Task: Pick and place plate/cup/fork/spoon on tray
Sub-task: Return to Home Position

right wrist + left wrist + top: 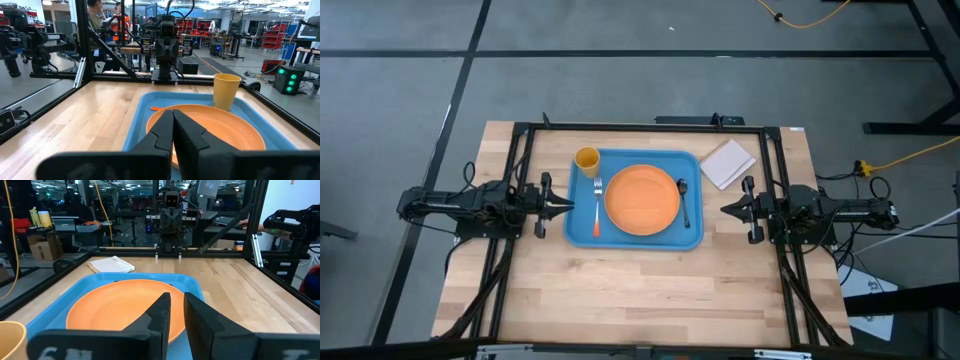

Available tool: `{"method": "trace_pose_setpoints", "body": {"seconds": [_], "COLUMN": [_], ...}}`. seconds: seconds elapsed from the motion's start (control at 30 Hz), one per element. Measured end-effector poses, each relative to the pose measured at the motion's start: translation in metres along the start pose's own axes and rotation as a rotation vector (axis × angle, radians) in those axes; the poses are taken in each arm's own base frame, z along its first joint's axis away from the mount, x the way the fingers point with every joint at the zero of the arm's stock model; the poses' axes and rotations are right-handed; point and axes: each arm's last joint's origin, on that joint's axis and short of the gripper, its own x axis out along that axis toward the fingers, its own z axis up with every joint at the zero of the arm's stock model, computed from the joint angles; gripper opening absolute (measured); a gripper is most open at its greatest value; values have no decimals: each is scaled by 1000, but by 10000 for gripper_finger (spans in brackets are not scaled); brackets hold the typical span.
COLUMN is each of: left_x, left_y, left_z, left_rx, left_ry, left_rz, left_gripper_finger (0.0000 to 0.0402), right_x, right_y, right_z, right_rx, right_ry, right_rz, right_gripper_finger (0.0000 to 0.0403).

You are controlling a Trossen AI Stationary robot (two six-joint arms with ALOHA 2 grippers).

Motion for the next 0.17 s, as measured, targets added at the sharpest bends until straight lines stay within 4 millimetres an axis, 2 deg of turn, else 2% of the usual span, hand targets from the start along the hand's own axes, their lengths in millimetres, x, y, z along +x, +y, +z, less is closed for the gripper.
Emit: {"method": "trace_pose_setpoints", "body": {"seconds": [0.17], "left_x": [0], "left_y": [0], "left_z": [0], "left_rx": [0], "left_ry": [0], "left_rz": [0], "left_gripper_finger": [47], "right_x": [0], "right_y": [0], "right_z": [0], "right_rx": [0], "right_ry": [0], "right_rz": [0], "right_gripper_finger": [14]}}
